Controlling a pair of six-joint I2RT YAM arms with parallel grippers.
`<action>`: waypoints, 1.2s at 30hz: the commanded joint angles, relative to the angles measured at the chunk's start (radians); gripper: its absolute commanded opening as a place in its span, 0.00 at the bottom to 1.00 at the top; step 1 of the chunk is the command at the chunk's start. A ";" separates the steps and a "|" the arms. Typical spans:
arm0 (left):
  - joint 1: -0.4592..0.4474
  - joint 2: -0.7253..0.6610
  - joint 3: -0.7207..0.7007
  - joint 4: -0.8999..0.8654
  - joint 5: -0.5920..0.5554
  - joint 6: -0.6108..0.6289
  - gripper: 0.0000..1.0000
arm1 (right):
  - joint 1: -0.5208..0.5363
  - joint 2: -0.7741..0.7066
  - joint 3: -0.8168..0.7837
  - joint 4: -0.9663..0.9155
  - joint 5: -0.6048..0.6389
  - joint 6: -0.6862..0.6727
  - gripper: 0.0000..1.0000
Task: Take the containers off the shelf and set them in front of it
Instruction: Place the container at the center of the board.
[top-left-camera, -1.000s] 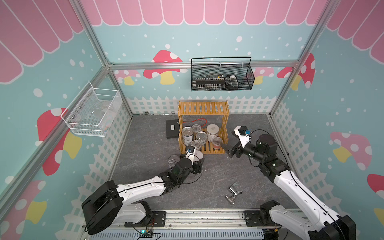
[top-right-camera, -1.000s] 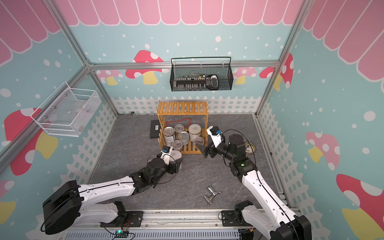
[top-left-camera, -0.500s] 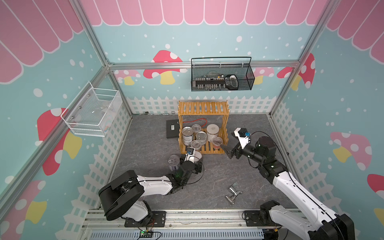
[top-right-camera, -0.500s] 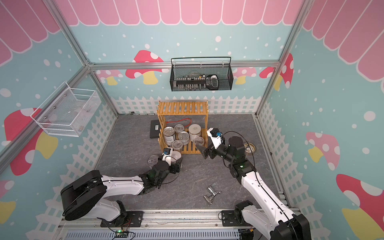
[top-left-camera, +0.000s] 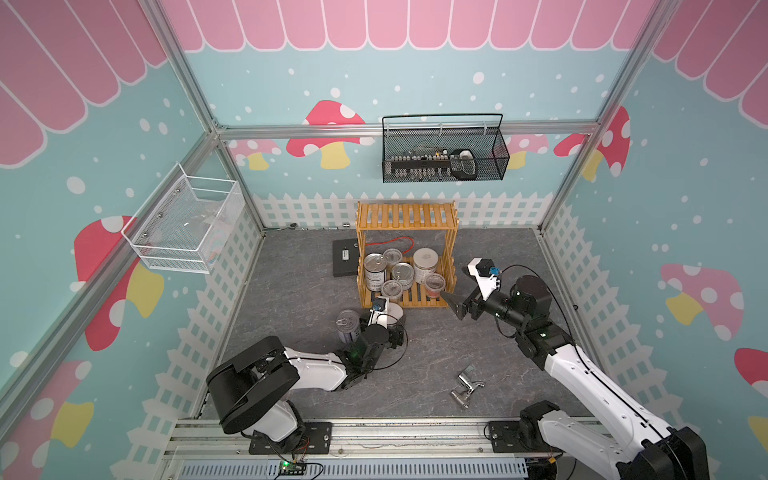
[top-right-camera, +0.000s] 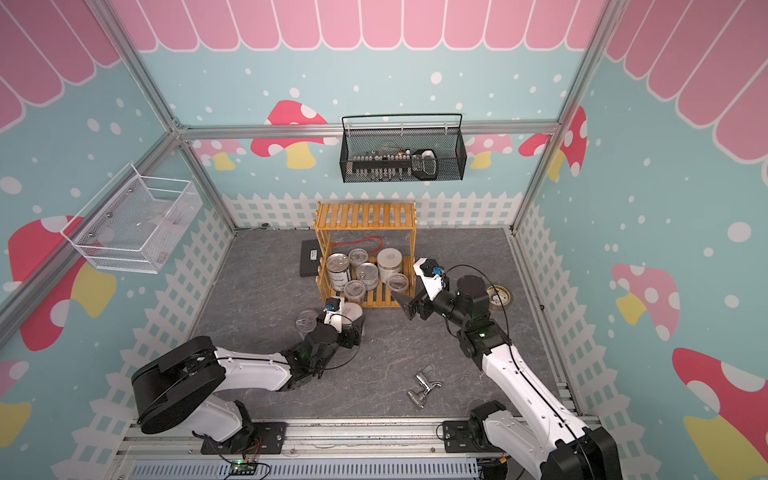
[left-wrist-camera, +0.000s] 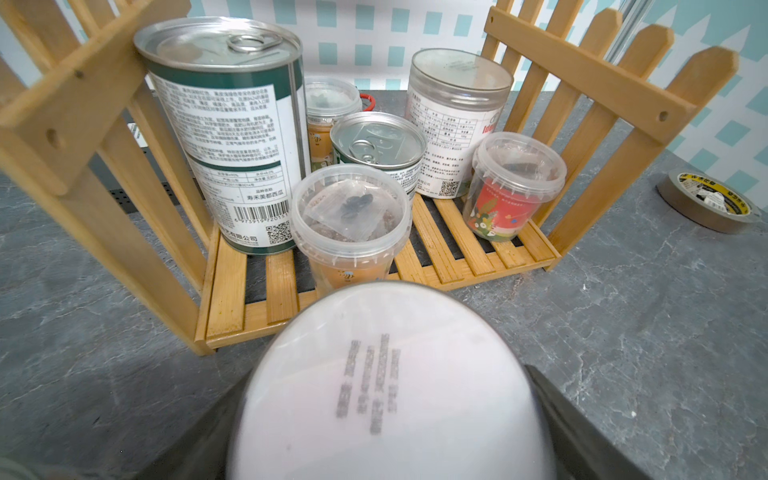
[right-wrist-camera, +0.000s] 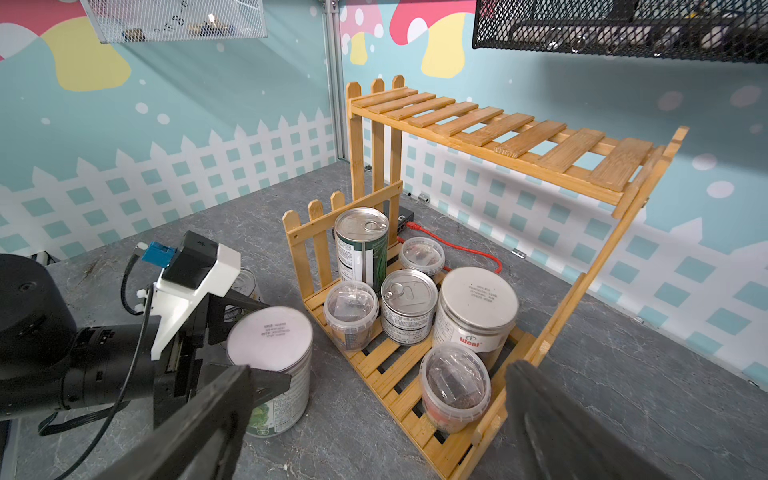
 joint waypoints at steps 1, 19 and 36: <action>0.000 0.014 -0.028 0.004 -0.001 -0.023 0.77 | -0.004 -0.018 -0.019 0.029 -0.006 0.003 0.99; 0.000 -0.015 -0.046 -0.032 -0.041 0.019 0.90 | -0.004 -0.059 -0.042 0.025 0.007 0.003 0.99; 0.000 -0.176 0.010 -0.169 0.006 0.048 0.99 | -0.004 -0.024 -0.027 0.024 -0.001 0.053 0.99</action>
